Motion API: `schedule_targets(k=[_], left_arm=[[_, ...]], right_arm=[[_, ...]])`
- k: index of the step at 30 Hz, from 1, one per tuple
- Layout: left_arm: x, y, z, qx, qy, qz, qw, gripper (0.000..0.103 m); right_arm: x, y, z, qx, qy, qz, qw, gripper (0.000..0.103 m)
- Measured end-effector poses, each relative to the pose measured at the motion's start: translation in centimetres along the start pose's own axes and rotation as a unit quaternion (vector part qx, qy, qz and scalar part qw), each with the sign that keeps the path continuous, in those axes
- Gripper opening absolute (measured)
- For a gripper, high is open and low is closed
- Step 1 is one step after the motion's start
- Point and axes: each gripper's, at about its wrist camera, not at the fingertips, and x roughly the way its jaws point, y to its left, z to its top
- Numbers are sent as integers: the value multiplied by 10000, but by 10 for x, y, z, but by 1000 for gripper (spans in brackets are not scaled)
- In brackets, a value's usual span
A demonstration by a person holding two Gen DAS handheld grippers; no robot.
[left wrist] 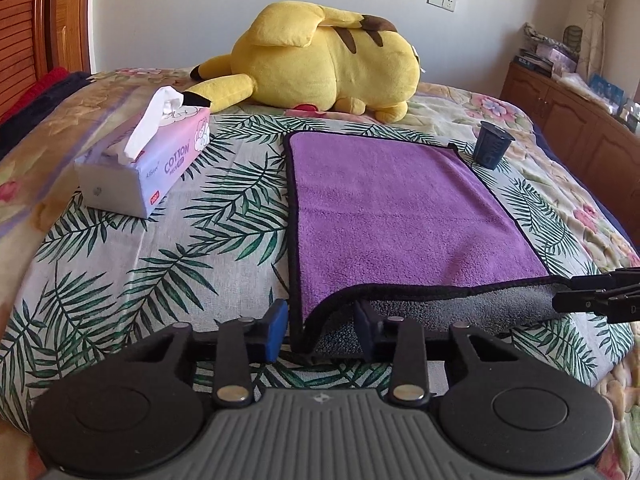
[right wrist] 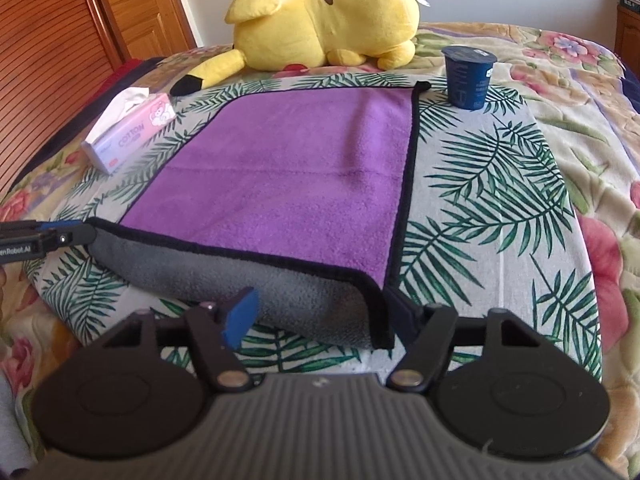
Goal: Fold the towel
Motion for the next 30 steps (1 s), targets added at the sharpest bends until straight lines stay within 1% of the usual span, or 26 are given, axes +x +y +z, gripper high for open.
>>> schedule_targets(k=[3, 7, 11, 12, 14, 17, 18, 21, 22, 23, 30], left_arm=[[1, -2, -1, 71, -5, -10, 10000, 13], [5, -1, -3, 148, 20, 14, 9999, 13], [6, -2, -4, 155, 16, -31, 9999, 12], [7, -2, -4, 163, 13, -38, 9999, 9], [7, -3, -4, 177, 21, -53, 9998, 7], [8, -3, -5, 192, 23, -52, 9998, 0], [8, -3, -6, 187, 27, -43, 9998, 0], [8, -2, -7, 175, 17, -32, 9998, 0], [8, -2, -7, 175, 9, -28, 9998, 0], [7, -3, -7, 177, 4, -27, 9998, 0], [5, -3, -6, 196, -22, -40, 9998, 0]], right_arm=[[-1, -2, 1, 50, -1, 28, 10000, 62], [-1, -5, 0, 82, 25, 5, 10000, 59], [0, -7, -1, 104, 86, -28, 9999, 47], [0, -7, -1, 101, 90, -25, 9999, 42], [-1, -9, -1, 103, 79, -29, 9999, 35], [0, -10, -2, 66, 73, -74, 9999, 26], [0, -10, -2, 45, 83, -101, 9999, 23], [0, -11, -3, -11, 79, -141, 9999, 19], [0, -11, -3, -31, 76, -153, 9998, 16], [0, -11, -3, -53, 69, -184, 9998, 11], [-1, -12, -2, -103, 23, -221, 9997, 7]])
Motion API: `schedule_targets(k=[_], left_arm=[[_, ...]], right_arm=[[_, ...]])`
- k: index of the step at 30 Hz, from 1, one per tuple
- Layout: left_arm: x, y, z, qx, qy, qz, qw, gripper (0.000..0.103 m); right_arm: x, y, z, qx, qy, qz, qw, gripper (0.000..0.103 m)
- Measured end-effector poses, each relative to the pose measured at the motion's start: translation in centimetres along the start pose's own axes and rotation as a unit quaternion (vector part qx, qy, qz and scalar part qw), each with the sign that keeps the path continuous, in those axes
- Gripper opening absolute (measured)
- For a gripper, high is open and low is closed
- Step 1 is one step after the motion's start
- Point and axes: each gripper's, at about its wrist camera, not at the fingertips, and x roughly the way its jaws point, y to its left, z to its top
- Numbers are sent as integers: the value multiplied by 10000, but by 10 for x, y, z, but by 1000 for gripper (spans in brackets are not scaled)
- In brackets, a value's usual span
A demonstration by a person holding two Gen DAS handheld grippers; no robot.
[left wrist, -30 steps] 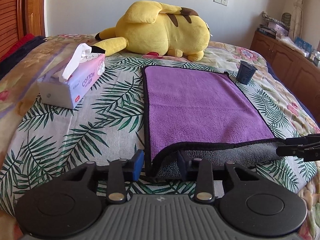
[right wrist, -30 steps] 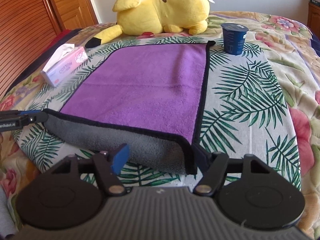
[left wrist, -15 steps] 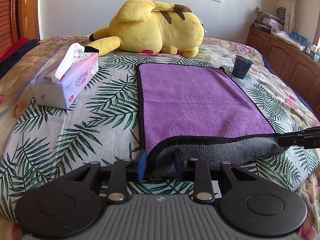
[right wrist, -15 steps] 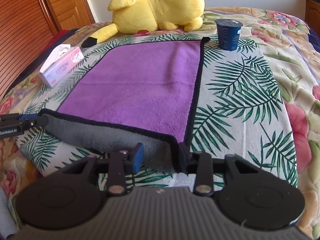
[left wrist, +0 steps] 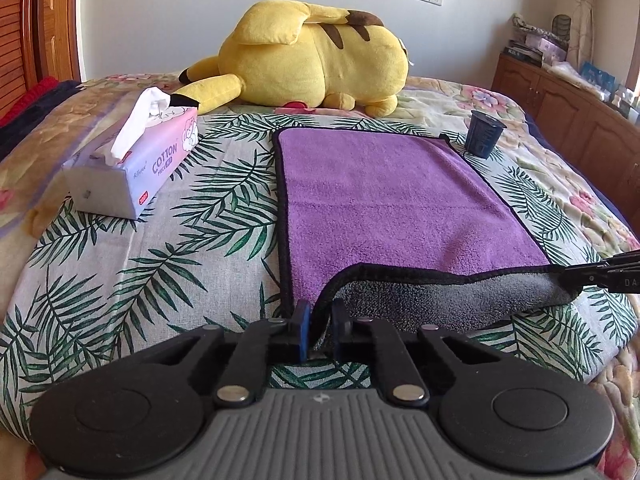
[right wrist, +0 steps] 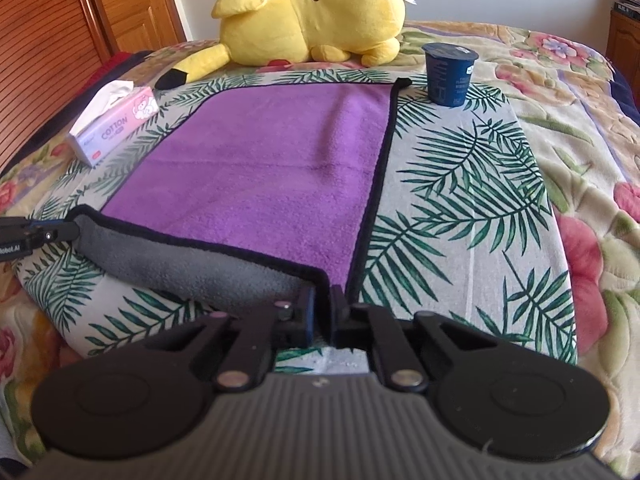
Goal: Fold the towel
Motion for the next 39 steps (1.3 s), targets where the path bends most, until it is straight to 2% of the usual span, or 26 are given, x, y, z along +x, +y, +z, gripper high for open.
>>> schedule_targets(k=[18, 39], left_arm=[[-21, -5, 12, -4, -483, -42, 9988, 0], [-21, -2, 27, 0, -618, -58, 9981, 0]], right_arm=[[-15, -1, 8, -7, -513, -51, 9987, 4], [-17, -5, 21, -88, -964, -20, 9953, 4]])
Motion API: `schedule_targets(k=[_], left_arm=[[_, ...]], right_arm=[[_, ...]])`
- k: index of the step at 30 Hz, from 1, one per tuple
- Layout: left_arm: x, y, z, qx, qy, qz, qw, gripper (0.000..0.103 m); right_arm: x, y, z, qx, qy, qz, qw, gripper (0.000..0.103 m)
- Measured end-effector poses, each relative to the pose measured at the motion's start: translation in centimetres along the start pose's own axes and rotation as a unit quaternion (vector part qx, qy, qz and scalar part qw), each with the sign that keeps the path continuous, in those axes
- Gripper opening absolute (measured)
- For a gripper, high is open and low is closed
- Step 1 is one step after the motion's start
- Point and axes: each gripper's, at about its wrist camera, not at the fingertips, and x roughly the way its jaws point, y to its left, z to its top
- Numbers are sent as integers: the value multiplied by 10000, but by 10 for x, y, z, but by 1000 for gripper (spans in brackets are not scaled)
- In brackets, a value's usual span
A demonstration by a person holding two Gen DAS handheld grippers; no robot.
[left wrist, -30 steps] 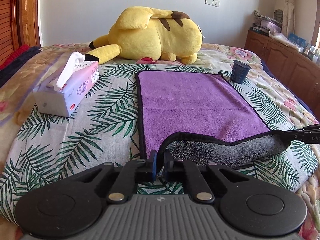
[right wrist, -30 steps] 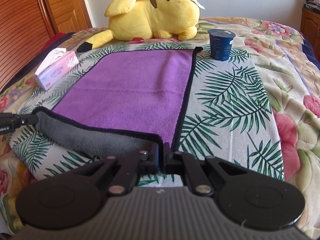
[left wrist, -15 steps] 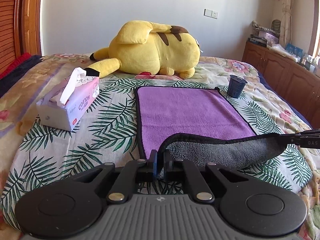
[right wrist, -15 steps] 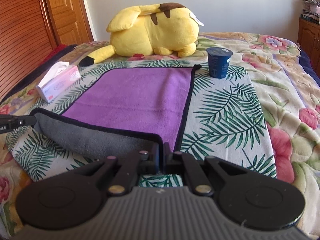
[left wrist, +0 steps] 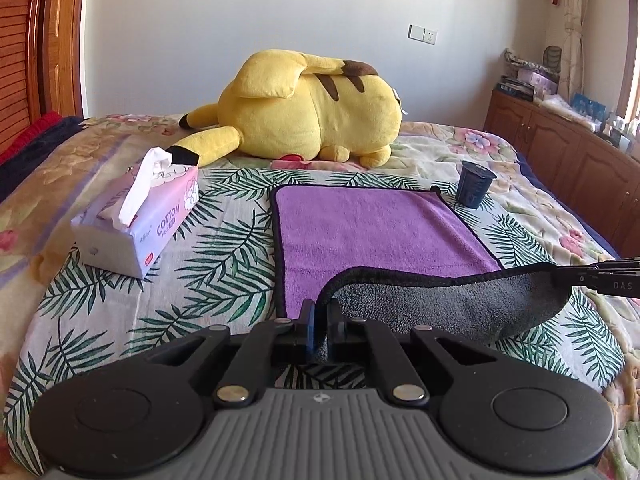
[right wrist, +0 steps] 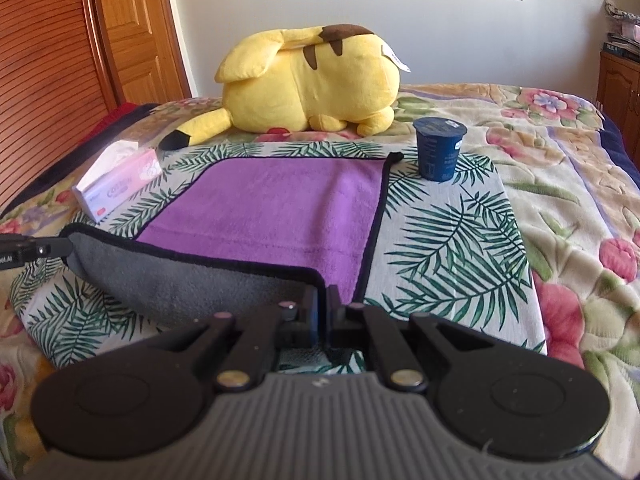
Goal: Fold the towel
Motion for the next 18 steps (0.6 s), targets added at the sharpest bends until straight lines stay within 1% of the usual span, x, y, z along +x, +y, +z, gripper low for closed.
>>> schedule_targets(k=[13, 18], left_arm=[[18, 1, 21, 43, -12, 33, 10000, 0], [26, -2, 29, 170, -14, -7, 9999, 0]], right_arm=[[5, -2, 16, -106, -334, 36, 9994, 4], [9, -2, 23, -237, -413, 25, 9989, 4]])
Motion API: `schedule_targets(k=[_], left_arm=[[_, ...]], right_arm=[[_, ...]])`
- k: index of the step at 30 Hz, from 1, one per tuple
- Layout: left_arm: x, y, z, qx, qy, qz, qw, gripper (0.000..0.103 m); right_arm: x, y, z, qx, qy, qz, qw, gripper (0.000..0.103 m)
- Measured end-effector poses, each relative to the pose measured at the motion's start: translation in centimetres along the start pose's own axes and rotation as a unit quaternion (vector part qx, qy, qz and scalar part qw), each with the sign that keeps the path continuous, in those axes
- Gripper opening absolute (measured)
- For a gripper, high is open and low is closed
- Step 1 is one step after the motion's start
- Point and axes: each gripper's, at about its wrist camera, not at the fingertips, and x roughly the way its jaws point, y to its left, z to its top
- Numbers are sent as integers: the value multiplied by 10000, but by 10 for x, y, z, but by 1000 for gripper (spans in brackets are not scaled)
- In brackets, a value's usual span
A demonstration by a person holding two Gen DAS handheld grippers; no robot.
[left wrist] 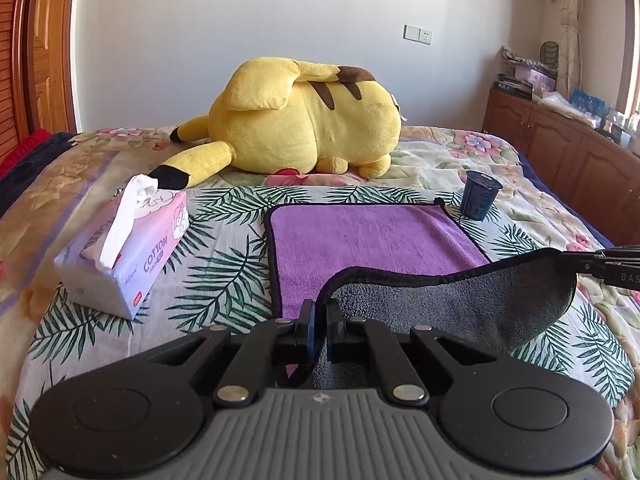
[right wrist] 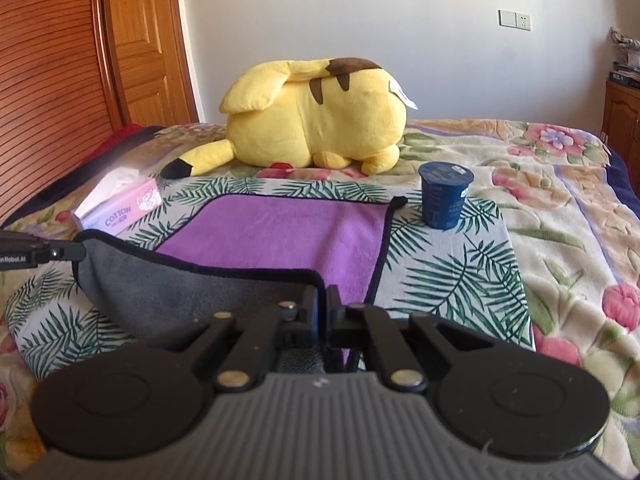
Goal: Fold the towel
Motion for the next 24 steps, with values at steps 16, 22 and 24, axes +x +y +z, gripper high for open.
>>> schedule_targets(k=[16, 22, 24], left_arm=[[1, -6, 43, 456, -386, 92, 9982, 0], [2, -7, 56, 454, -444, 106, 9979, 0], [4, -8, 60, 495, -473, 125, 9976, 0]], right_arm=[[4, -1, 30, -499, -488, -35, 9976, 4], [4, -2, 41, -654, -625, -88, 9959, 4], [6, -4, 44, -638, -654, -85, 9958, 4]])
